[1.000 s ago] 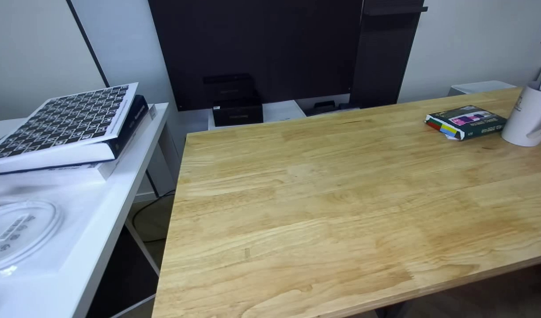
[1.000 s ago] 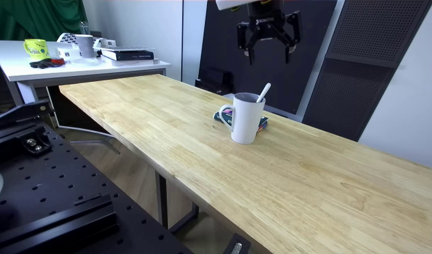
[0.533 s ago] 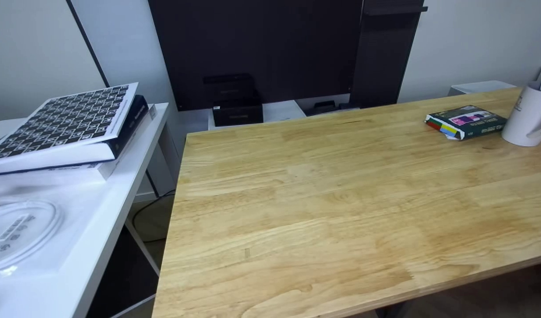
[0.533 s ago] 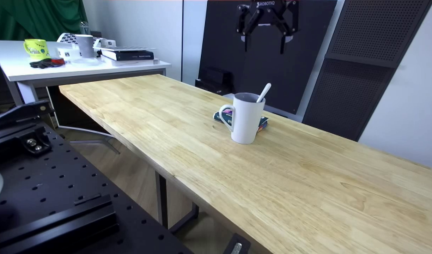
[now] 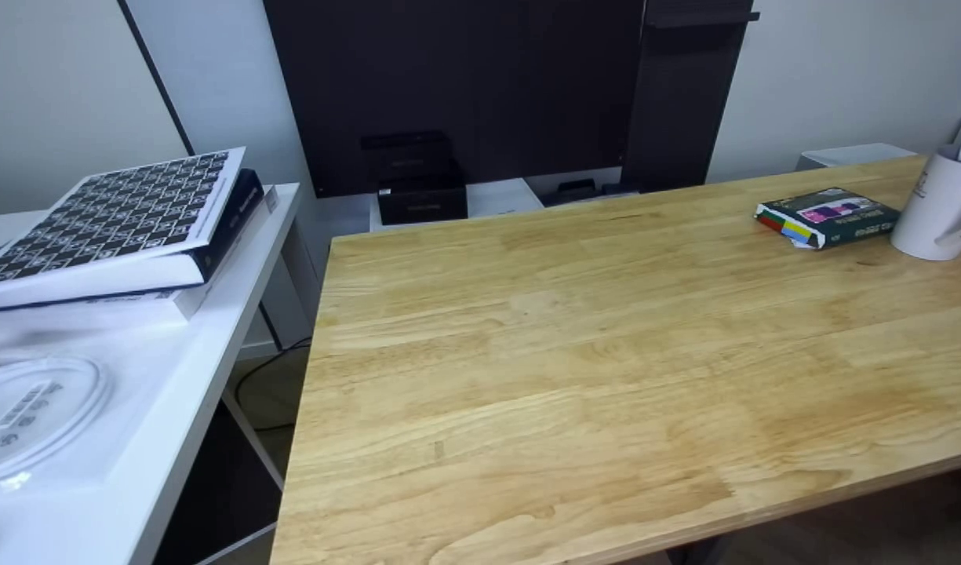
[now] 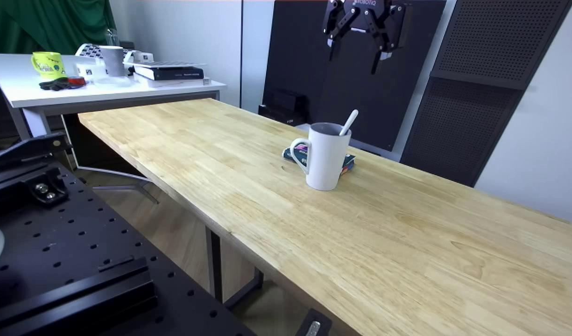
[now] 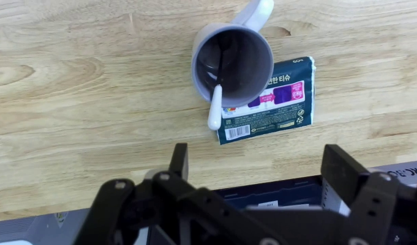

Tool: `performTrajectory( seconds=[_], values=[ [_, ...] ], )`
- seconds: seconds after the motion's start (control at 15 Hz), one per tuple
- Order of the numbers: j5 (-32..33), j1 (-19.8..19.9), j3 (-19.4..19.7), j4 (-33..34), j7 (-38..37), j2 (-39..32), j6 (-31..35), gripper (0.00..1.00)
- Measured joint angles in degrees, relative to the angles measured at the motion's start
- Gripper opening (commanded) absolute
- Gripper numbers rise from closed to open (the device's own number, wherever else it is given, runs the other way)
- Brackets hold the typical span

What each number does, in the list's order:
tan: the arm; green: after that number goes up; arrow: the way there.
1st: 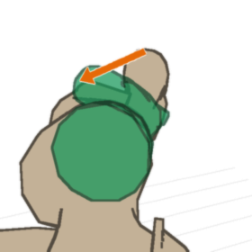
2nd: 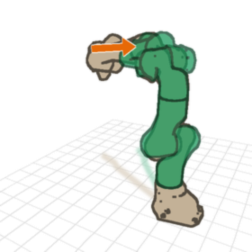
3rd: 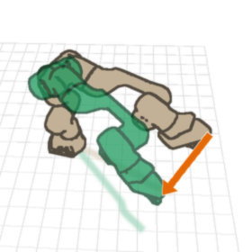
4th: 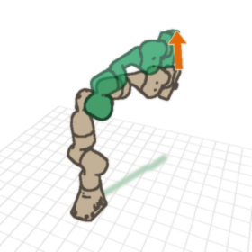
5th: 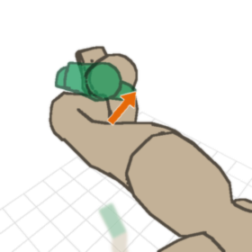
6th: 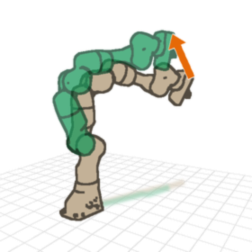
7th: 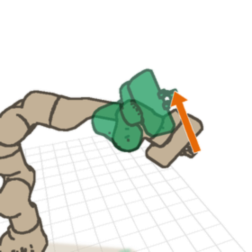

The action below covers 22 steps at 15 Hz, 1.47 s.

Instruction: Pick the spoon and put it in the cup, then put it back on the table

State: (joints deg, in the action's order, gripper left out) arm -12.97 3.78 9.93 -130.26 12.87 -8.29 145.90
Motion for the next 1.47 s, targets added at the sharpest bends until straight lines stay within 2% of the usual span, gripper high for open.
performTrajectory(
  seconds=[0.27, 0.73, 1.0, 1.47],
  values=[
    [-5.1, 4.2, -1.9, 5.7, 2.2, -4.1, -8.9, 1.00],
    [-5.3, 8.2, -2.1, 18.0, 1.5, -12.8, -24.2, 1.00],
    [-5.3, 9.2, -2.3, 23.7, 1.4, -17.6, -27.7, 1.00],
    [-5.3, 9.7, -3.6, 31.2, 0.6, -24.6, -30.1, 1.00]
  ],
)
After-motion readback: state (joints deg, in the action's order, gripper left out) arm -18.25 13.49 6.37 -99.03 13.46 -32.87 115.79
